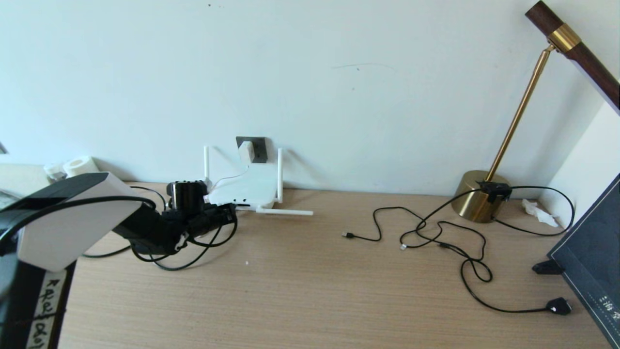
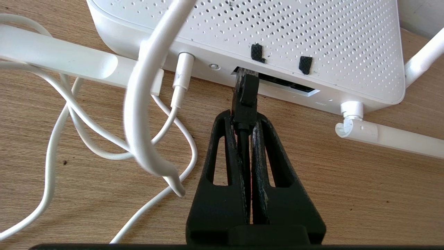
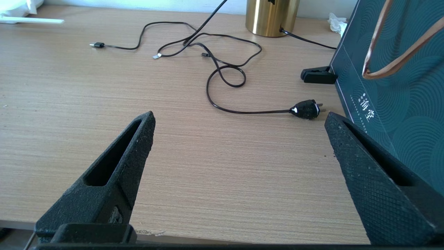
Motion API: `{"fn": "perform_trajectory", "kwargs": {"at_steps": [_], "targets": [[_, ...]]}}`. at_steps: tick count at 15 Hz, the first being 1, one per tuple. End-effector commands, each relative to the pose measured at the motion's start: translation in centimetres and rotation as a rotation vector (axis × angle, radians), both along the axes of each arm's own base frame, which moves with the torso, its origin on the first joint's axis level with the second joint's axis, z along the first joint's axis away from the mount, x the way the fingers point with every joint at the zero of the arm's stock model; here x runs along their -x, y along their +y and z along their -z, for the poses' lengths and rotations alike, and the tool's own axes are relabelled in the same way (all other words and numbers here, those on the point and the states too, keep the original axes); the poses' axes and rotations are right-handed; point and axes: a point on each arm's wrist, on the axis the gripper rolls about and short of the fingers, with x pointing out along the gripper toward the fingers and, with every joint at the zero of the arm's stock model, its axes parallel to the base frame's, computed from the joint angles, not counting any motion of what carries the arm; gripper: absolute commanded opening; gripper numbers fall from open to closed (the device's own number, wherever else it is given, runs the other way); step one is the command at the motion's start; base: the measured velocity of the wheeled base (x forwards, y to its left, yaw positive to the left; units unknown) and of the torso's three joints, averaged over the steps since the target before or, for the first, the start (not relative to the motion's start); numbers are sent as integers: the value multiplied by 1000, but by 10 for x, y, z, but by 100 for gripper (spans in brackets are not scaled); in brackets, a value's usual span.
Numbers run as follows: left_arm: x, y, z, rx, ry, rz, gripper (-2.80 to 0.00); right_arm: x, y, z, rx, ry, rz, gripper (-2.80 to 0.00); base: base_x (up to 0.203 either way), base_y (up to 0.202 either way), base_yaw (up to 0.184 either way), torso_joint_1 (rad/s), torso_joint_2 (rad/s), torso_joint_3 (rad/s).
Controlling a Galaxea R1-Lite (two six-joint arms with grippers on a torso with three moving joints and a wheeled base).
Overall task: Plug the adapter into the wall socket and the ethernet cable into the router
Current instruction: Align cable and router interface
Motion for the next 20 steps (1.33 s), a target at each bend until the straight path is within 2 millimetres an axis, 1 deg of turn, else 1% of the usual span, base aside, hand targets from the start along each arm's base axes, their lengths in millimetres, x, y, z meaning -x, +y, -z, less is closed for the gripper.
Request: {"fn": "perform_trajectory", "kwargs": {"at_steps": [1,10,20], "targets": [[0,0,0,2,-3,0,-280,0,0,0,-1,0,0,0,0,0,0,0,0,0],[-5,-1,-4,1,-5,0,-280,0,0,0,0,0,0,0,0,0,0,0,0,0],[-7,-1,-1,2,0,2,-280,0,0,0,0,0,1,0,0,0,0,0,0,0]]}}
